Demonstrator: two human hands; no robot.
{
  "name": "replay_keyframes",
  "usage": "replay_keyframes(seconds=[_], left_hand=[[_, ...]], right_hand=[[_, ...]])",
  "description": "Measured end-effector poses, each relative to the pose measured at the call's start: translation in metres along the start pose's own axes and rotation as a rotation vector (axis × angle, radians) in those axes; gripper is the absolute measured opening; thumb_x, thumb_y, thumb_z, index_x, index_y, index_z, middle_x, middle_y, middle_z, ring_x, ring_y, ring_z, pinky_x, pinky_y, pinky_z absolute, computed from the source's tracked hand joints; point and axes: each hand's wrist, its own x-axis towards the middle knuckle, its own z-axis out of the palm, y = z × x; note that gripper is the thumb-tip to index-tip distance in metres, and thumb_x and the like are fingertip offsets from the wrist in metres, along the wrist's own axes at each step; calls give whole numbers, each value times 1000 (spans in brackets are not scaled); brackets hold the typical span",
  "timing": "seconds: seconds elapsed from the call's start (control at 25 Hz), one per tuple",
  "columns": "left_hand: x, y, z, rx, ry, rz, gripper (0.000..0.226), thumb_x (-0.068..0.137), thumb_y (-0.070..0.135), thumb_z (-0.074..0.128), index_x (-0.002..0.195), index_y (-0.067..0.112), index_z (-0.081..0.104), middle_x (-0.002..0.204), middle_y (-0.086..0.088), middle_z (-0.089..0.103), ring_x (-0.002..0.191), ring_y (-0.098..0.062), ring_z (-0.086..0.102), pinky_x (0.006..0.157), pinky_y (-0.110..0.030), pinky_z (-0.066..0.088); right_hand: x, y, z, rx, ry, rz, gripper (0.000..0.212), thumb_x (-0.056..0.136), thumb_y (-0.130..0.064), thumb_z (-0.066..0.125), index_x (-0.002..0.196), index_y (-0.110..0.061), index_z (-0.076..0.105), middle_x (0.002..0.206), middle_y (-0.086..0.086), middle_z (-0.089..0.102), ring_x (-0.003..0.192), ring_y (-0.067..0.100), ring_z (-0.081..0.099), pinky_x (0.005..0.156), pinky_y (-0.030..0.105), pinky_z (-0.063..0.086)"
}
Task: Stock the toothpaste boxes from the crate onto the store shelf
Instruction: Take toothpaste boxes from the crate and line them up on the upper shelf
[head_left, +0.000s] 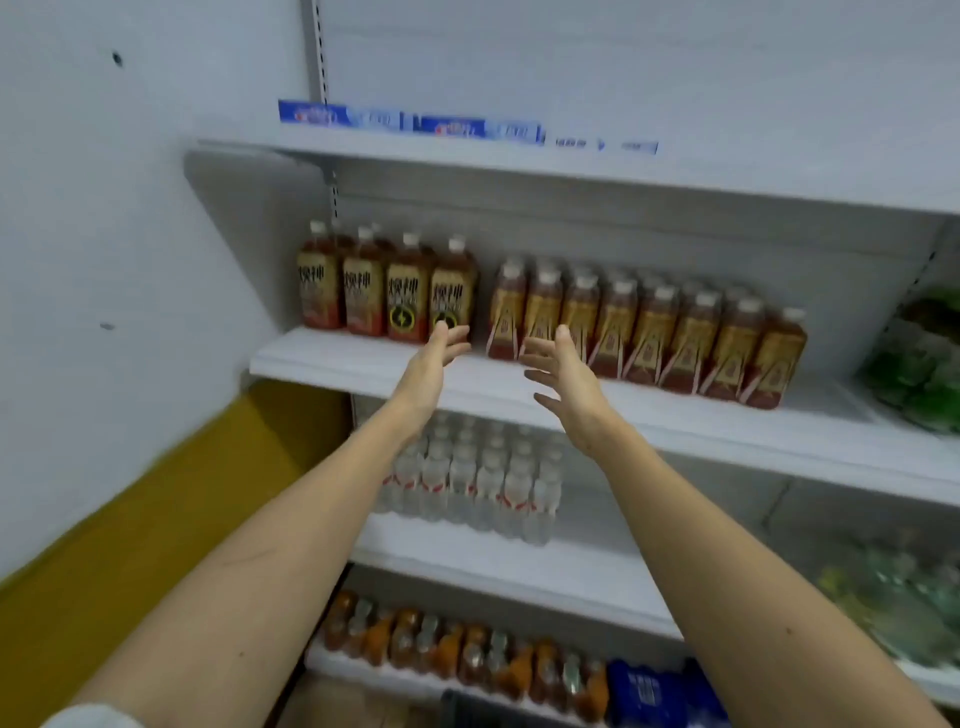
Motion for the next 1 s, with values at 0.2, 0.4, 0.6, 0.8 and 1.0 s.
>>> replay_keyframes(seconds=[0.2,0.4,0.6,0.8,1.0], left_hand=[[-63,-111,11,21,-103,-261,58,103,54,12,144,28,45,147,-2,49,142,-22,33,115,-48,19],[-107,-211,47,29,-129,-507,57,104,51,15,145,25,44,146,-4,50,141,-25,35,114,-46,21],[-138,-301,90,103,-152,-690,55,104,52,20,140,22,49,137,-2,58,133,-24,45,107,-41,30],[-155,-407,139,51,-155,-866,43,106,41,32,131,12,52,128,-6,60,125,-31,53,101,-37,47],[-185,-520,183,117,-90,-1094,41,107,31,31,138,13,49,145,-8,46,139,-25,37,115,-37,27]], right_hand=[[-58,112,5,-14,73,270,65,102,-56,17,140,-16,51,141,8,52,131,26,47,111,47,34],[-103,212,-4,-80,42,450,62,102,-55,16,139,-19,51,143,8,50,132,27,46,113,48,31],[-124,317,-26,-60,10,692,69,98,-64,22,147,-21,43,149,5,45,135,26,44,112,42,30],[-141,426,-47,54,-54,888,65,100,-58,25,146,-17,44,149,7,45,135,26,43,113,46,32],[-160,557,-51,61,-41,1152,57,101,-54,30,134,-17,57,138,12,54,127,30,49,106,43,37]])
